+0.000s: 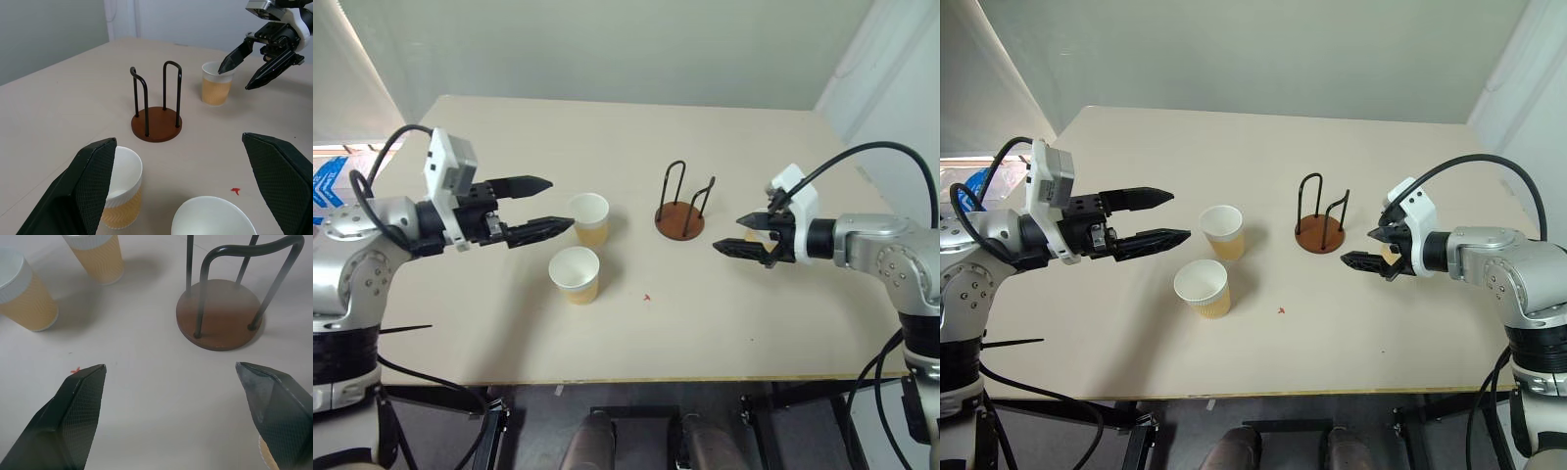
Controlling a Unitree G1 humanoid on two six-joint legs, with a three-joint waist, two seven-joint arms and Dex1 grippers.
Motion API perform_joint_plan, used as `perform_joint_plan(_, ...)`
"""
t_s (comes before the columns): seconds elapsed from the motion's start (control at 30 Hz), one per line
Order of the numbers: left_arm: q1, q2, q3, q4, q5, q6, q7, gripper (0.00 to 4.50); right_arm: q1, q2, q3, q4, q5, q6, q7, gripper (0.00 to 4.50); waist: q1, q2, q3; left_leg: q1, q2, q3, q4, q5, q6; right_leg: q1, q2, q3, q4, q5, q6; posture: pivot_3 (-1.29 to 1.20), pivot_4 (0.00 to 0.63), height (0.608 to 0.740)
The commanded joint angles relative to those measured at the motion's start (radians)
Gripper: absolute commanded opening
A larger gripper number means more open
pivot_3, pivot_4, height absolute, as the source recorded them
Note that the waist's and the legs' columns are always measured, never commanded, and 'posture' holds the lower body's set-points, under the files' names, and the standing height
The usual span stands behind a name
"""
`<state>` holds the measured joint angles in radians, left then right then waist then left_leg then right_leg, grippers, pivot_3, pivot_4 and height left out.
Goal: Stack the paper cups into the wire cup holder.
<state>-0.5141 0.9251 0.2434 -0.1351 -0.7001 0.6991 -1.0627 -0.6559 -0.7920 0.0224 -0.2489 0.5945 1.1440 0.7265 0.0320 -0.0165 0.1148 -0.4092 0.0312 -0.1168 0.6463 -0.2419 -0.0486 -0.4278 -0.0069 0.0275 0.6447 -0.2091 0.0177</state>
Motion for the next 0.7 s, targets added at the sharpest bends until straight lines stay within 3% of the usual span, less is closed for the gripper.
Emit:
perform_joint_plan(0.03,-0.018,0.007,0.013,-0.011,-0.002,-0.012,-0.001,4.50,-0.010,-0.016,-0.008,-0.029,-0.003,-0.010,0.009,4.48,0.000,0.000,0.000,0.000,0.000,0.000,0.000,0.000,0.000,0.000,0.000,0.000,0.000,0.000,0.000,0.00,0.150,0.740)
perform_joint_plan(0.7,-0.075,-0.039,0.005,0.036,0.006,-0.033,0.019,4.50,-0.016,-0.020,-0.025,-0.040,-0.001,-0.004,-0.001,4.48,0.000,0.000,0.000,0.000,0.000,0.000,0.000,0.000,0.000,0.000,0.000,0.000,0.000,0.000,0.000,0.00,0.150,0.740)
